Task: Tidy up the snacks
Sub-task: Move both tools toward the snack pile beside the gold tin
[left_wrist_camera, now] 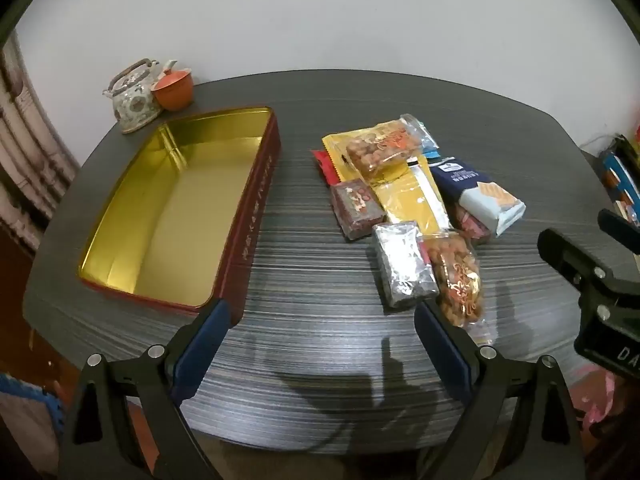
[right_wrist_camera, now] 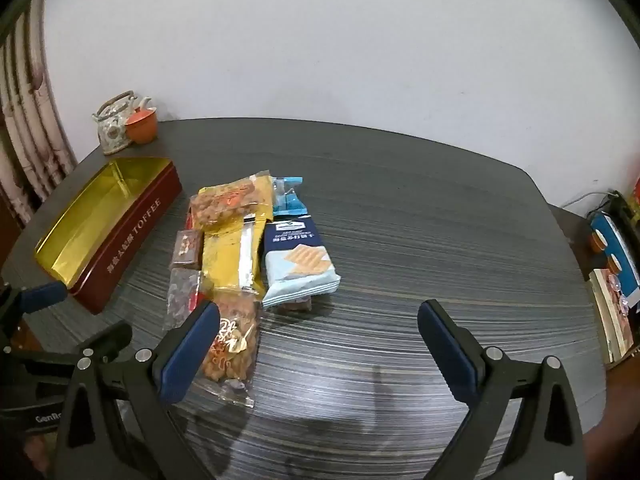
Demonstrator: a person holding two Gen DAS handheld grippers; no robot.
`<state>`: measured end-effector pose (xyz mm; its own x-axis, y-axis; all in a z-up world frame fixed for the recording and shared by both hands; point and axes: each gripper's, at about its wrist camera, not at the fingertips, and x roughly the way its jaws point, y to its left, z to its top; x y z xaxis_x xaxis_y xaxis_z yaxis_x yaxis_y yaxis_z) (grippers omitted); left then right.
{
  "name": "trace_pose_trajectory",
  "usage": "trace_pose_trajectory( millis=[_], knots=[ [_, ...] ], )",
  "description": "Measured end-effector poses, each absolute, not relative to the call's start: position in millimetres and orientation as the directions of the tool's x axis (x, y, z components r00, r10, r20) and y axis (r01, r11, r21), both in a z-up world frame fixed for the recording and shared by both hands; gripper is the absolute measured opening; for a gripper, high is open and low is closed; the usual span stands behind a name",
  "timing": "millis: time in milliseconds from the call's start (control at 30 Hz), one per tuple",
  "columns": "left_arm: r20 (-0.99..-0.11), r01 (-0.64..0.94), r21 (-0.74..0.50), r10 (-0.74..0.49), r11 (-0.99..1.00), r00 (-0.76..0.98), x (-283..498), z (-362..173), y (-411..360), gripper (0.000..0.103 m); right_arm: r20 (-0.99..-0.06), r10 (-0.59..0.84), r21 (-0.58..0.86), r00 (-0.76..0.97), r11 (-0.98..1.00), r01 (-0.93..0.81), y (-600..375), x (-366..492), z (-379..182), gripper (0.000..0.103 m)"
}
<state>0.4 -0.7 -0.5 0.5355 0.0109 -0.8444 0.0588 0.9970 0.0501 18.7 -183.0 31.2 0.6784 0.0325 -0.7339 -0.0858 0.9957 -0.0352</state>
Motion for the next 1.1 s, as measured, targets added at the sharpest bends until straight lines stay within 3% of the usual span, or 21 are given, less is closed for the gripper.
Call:
trace_pose_trajectory(
  millis=[333,1100],
  knots=[
    [-0.849,0.088,0.057,0.002,0.995,0.529,2.8,-4.0,-6.4,0.093,-0.775,0.055,-0.03,0.629,0.992,-0.124,-177.9,22.4,25.2,0.098],
    [-0.859,0.146,-0.005,-0.079,0.989,0.506,-2.7,-12.7,-5.9,0.093,-0.774,0.063,-0.007,0.629,0.994,-0.108,-182.7,22.2,21.2,0.098]
  ],
)
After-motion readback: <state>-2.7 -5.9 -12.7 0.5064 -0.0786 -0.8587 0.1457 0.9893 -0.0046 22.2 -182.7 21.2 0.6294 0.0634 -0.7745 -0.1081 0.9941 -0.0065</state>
